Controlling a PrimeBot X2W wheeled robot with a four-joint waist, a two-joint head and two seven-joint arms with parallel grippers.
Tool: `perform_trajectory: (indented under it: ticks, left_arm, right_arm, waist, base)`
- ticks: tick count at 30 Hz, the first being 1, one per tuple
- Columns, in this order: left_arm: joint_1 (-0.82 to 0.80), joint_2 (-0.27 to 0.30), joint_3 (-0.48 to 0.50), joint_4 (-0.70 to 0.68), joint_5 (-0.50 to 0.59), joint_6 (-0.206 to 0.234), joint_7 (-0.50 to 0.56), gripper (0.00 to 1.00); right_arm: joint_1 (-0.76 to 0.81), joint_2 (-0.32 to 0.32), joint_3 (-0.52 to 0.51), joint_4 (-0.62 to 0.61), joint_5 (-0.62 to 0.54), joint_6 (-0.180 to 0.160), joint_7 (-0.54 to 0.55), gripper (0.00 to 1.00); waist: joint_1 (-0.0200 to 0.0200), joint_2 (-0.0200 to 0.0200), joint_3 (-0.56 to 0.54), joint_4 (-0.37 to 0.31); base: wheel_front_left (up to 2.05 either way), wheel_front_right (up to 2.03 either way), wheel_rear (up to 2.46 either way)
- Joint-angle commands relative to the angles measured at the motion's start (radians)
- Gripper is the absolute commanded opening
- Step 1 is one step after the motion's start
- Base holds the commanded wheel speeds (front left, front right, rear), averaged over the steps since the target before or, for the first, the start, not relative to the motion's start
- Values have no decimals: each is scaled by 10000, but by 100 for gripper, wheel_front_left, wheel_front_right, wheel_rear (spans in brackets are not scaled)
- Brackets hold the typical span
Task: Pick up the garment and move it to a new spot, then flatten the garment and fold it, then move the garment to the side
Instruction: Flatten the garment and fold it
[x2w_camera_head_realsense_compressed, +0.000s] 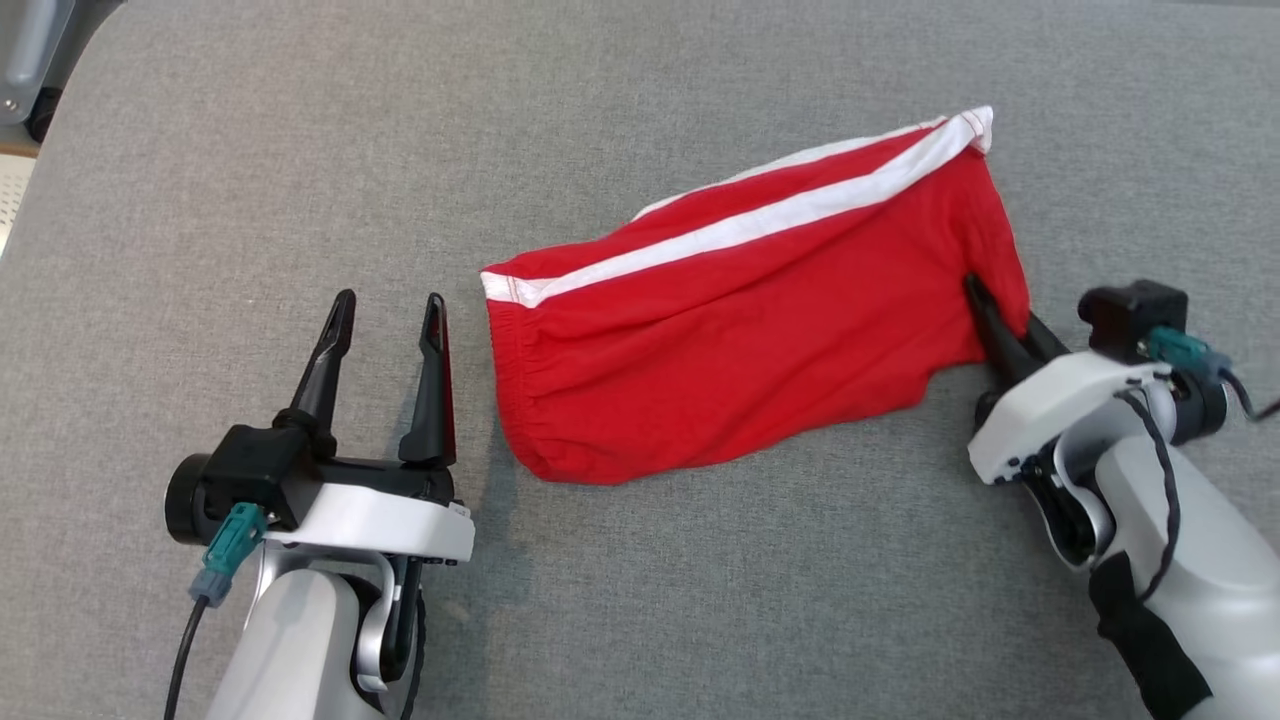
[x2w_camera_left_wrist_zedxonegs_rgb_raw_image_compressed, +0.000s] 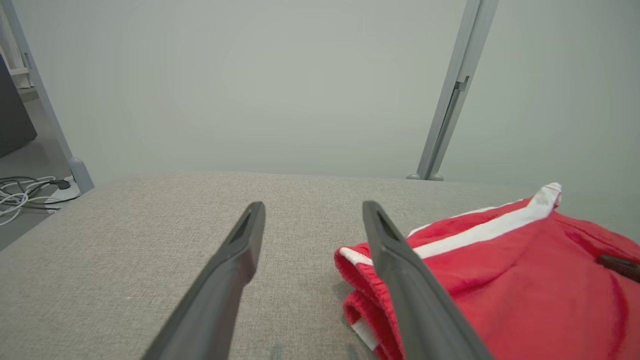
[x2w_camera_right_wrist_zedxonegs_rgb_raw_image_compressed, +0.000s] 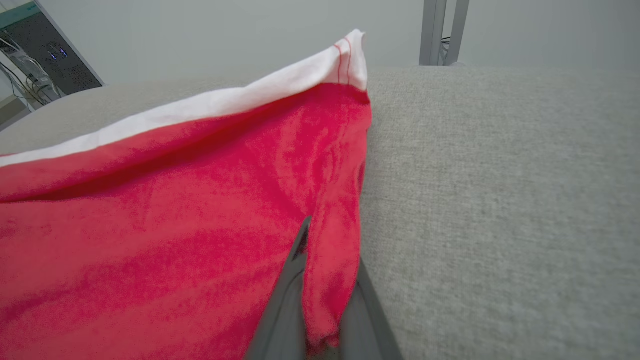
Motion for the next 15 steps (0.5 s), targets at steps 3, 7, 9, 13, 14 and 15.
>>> perform_trajectory:
  ticks: [3,7,9,13,14,15]
  left_arm:
    - [39,39,168,63,95,-64,-42,100]
    - [239,66,344,121,24,-193,-42,100]
    - [351,96,398,155,11,-267,-42,100]
    - [590,115,464,124,22,-321,-42,100]
    - [644,130,484,103,21,-334,-44,100]
    - [681,142,483,93,25,-353,-42,100]
  right_arm:
    - [952,-180,-182,-299,387,-2,-306,0]
    - [2121,-111,-641,-1040,583,-2,-484,0]
    - [2809,-20,-1069,-1492,587,-2,-500,0]
    - [4091,298,-2141,-2673,301,-2,-501,0]
    - [4391,392,-2347,-2884,230,-2,-502,0]
    - [4653,486,-2544,-3124,151,-2,-503,0]
  waist:
    - [0,-1,-166,-145]
    - [0,-1,-375,-362]
    - [0,-1,-487,-459]
    - [0,-1,-677,-658]
    - [0,-1,-709,-702]
    - [0,-1,-733,-741]
  base:
    - [0,0,0]
    - [0,0,0]
    - [0,0,0]
    - [0,0,0]
    - [0,0,0]
    - [0,0,0]
